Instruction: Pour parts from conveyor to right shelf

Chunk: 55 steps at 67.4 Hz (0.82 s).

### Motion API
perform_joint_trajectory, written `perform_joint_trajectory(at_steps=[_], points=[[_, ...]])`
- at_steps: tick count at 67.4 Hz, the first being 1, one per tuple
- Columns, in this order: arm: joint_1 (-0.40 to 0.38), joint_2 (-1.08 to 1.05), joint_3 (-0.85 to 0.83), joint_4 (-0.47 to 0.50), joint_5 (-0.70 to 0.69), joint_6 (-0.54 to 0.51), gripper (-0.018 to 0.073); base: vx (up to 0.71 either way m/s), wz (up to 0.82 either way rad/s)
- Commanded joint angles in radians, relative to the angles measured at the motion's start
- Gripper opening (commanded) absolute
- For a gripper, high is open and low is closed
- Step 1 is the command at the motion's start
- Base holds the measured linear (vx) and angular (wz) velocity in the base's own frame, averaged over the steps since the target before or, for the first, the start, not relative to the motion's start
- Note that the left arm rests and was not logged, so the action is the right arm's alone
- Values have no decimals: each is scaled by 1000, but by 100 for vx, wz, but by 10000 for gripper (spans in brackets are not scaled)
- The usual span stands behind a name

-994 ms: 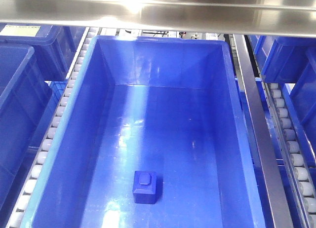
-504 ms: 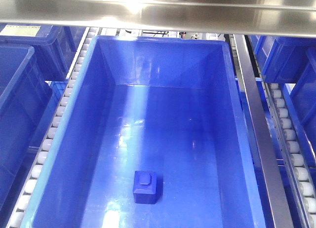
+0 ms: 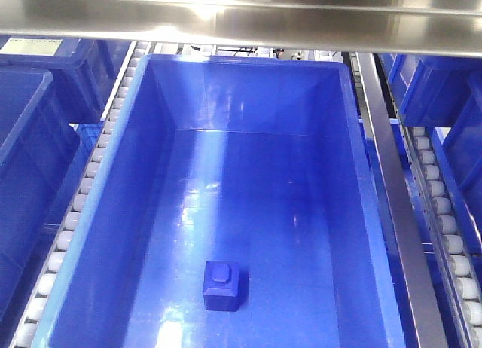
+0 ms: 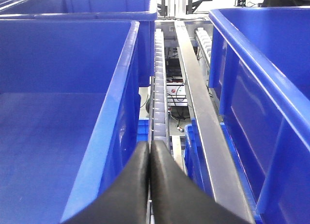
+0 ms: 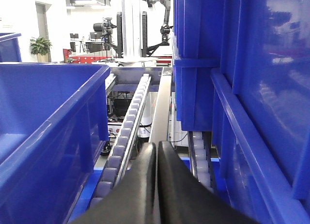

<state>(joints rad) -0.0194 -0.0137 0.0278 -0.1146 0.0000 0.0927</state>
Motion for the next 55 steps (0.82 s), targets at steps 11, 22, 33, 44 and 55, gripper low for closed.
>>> perform_joint_trajectory(at_steps=[11, 22, 33, 44, 55], points=[[-11, -15, 1, -12, -65, -4, -10, 0, 0], [-11, -15, 1, -12, -65, -4, -10, 0, 0], [-11, -15, 1, -12, -65, -4, -10, 0, 0], [-11, -15, 1, -12, -65, -4, -10, 0, 0], [-11, -15, 1, -12, -65, -4, -10, 0, 0]])
